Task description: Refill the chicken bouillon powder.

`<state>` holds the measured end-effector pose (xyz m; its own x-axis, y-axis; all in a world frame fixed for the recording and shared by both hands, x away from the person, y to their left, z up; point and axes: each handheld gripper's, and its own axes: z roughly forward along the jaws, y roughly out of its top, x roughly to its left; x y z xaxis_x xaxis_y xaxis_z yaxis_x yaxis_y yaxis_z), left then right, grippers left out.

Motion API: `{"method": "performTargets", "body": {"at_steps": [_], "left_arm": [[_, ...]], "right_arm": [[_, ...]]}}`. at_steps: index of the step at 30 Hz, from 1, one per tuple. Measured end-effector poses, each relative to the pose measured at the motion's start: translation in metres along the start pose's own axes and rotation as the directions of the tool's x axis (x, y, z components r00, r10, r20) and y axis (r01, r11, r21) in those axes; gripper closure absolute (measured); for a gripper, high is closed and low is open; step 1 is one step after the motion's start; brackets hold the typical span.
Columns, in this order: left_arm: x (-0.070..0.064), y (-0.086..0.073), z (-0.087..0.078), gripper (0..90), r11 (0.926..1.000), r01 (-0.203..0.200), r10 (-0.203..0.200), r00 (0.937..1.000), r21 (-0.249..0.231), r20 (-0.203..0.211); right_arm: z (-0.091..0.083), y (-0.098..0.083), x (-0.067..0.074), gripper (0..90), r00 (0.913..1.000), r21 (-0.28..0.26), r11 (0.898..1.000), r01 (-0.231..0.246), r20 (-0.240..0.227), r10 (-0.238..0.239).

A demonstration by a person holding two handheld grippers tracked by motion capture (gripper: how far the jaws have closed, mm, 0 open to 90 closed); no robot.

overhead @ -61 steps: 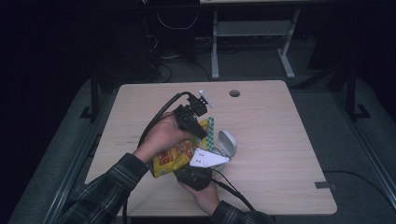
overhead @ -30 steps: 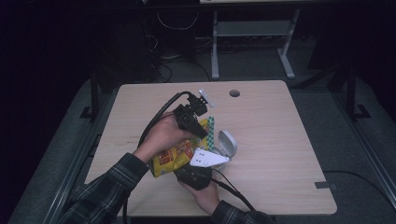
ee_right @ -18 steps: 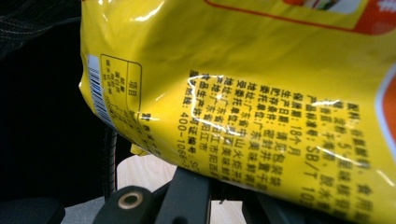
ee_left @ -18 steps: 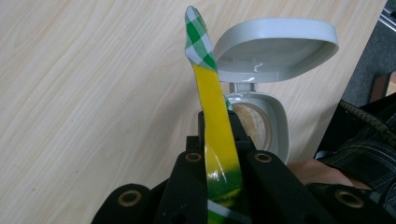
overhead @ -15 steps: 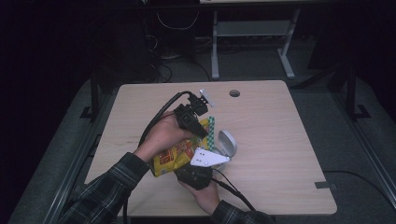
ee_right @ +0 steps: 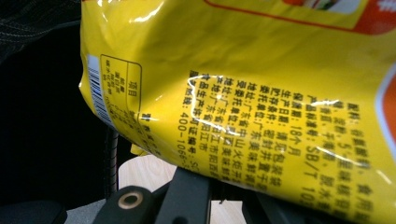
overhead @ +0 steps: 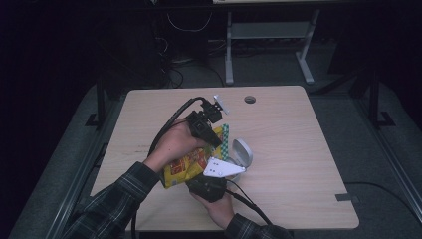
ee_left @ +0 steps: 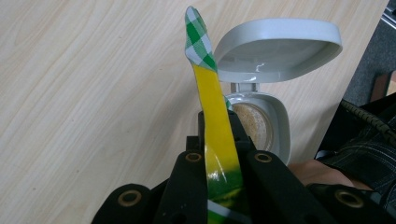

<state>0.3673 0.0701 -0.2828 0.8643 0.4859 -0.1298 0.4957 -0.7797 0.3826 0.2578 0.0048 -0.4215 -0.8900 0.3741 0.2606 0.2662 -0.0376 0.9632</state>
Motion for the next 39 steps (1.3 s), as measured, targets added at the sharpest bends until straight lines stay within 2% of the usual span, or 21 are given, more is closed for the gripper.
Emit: {"method": "performTargets", "body": {"at_steps": [15,39], "left_arm": [[-0.0014,0.0027,-0.0011,89.8,1.0,0.003,-0.003,1.0,-0.003,-0.004],[-0.0013,0.0093,0.0007,89.8,0.9993,-0.014,0.014,0.9998,0.034,-0.012]], "right_arm": [[-0.001,0.0019,-0.0004,90.0,1.0,-0.006,1.0,-0.002,0.0,0.002],[-0.0022,0.0033,-0.0025,90.0,0.9998,-0.022,1.0,-0.019,-0.002,0.019]]}}
